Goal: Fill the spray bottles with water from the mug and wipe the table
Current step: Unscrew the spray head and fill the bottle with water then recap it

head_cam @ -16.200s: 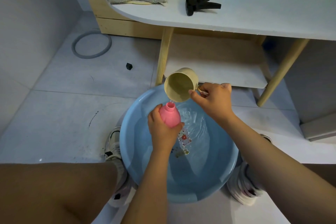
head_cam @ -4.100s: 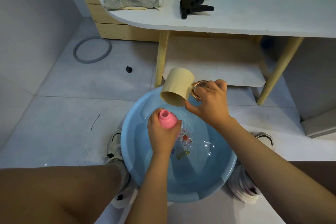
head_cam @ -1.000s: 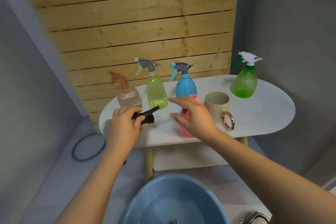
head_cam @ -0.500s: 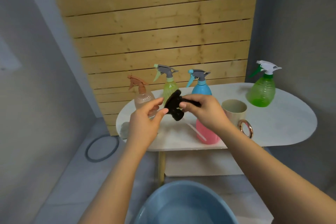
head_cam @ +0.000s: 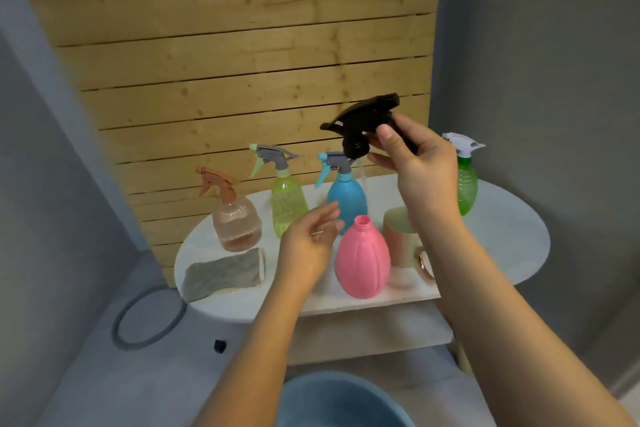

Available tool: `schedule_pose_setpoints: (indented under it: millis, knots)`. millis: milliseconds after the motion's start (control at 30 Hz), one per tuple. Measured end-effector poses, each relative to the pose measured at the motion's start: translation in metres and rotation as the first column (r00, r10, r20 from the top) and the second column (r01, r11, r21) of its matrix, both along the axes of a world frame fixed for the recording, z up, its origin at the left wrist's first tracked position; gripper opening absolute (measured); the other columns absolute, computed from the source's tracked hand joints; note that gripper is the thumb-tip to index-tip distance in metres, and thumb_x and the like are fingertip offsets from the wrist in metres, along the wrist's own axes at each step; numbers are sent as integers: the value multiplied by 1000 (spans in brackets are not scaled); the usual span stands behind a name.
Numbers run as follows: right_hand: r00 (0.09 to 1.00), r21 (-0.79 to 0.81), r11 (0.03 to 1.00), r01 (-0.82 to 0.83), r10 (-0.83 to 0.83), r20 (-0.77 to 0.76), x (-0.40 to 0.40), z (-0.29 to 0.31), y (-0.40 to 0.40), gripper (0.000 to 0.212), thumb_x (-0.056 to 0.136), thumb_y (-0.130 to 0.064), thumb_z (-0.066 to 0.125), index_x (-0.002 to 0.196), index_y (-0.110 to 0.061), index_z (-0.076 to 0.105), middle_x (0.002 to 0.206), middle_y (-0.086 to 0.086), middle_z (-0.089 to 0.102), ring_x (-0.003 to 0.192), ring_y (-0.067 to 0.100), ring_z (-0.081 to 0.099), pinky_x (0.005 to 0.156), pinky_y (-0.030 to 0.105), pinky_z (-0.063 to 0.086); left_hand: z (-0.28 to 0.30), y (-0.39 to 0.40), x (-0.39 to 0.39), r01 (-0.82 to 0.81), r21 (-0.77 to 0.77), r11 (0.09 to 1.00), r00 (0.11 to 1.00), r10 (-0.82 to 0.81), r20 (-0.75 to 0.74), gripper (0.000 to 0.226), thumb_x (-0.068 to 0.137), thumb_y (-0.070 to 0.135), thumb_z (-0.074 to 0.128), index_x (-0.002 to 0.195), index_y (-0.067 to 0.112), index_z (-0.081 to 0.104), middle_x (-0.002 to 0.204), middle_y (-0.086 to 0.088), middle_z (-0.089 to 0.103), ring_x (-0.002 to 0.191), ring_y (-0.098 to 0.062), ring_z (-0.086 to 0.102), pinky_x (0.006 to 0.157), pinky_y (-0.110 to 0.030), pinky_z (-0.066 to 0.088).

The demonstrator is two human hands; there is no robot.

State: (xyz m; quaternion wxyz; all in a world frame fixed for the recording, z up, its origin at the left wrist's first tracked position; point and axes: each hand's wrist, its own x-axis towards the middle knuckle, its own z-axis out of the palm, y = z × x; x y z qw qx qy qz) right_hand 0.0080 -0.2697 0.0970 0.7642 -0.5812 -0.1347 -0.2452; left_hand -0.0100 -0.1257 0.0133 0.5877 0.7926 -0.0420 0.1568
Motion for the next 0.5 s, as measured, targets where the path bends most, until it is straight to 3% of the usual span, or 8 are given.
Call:
schedule_pose_setpoints:
  millis: [67,200,333,433,500]
  knots:
    - [1000,11,1000,9,-9,6,3,1,-1,25,89,-7,61,113,-13,63,99,8,69,98,24,68,78,34,58,-1,-4,4,8,4,1000,1000,-8,-13,33,88,9,63,121,13,62,111,6,64,90,12,59,84,-2,43]
    - [999,72,997,-21,23,-25,7,-4,0,28,90,-4,59,117,-10,60,94,1,69,90,17,70,78,29,57,-8,-15,10,13,-12,1000,998,-14,-54,34,89,6,60,122,15,61,117,2,64,104,-4,60,91,-11,43]
    - [997,19,999,34,-33,-73,16,-16,2,31,88,-12,64,119,-9,63,104,8,70,98,24,68,90,44,53,-14,-22,12,16,-21,1000,997,-17,-75,36,89,6,60,124,12,59,120,-1,62,100,-4,59,90,-15,44]
    - [990,15,1000,21,-19,-141,20,-36,4,30,88,-10,63,118,-7,64,107,13,69,97,23,68,91,42,53,-17,-24,15,8,-34,999,997,-11,-77,38,87,8,63,124,12,57,118,-1,62,96,0,59,88,-17,45]
    - [981,-15,1000,24,-26,-192,20,-53,4,25,88,-10,63,113,-11,66,106,11,70,97,22,68,90,42,53,-18,-24,17,5,-54,999,996,-10,-93,42,86,8,65,127,11,54,115,-2,61,94,1,57,80,-10,46]
